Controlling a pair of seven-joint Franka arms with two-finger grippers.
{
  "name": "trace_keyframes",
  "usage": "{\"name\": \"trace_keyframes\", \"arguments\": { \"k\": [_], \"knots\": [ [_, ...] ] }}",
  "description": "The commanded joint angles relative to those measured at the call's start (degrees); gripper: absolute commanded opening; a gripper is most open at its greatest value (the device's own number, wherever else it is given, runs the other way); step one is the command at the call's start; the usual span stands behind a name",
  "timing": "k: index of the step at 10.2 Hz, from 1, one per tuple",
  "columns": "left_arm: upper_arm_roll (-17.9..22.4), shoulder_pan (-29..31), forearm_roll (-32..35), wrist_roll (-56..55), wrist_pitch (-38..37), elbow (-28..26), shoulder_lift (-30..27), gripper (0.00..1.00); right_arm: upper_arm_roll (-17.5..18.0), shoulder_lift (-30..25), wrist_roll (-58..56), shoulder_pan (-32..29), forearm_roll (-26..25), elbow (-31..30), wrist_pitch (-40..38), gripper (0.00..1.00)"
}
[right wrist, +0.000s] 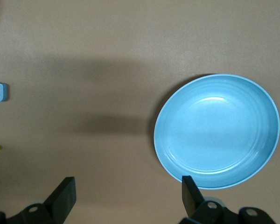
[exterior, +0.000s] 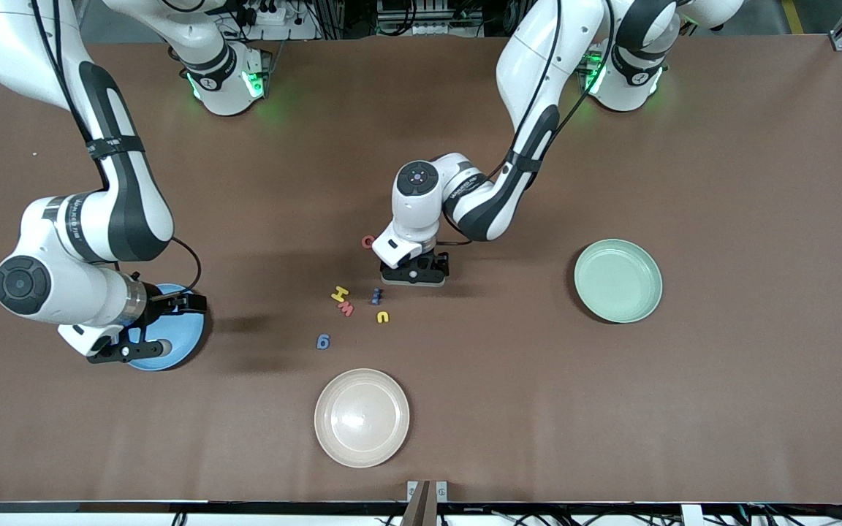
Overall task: Sort upper and lower case letters into plates
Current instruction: 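Lower the left gripper and grasp the teal letter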
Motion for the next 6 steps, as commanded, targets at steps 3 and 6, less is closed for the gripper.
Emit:
{"name": "trace_keyframes", "arguments": {
  "k": [3, 6],
  "knots": [
    [0.91, -1.15, 1.47, -3.06, 0.21, 1.36, 0.71, 0.83, 0.22, 0.45, -0.69, -0.55, 0.98, 0.99, -0.78, 1.00],
    [0.73, -1.59, 1.03, -3.41, -0.50, 1.10, 0.62, 0.65, 0.22, 0.54, -0.69, -0.55, 0.90, 1.08, -0.69, 1.00]
  ]
}}
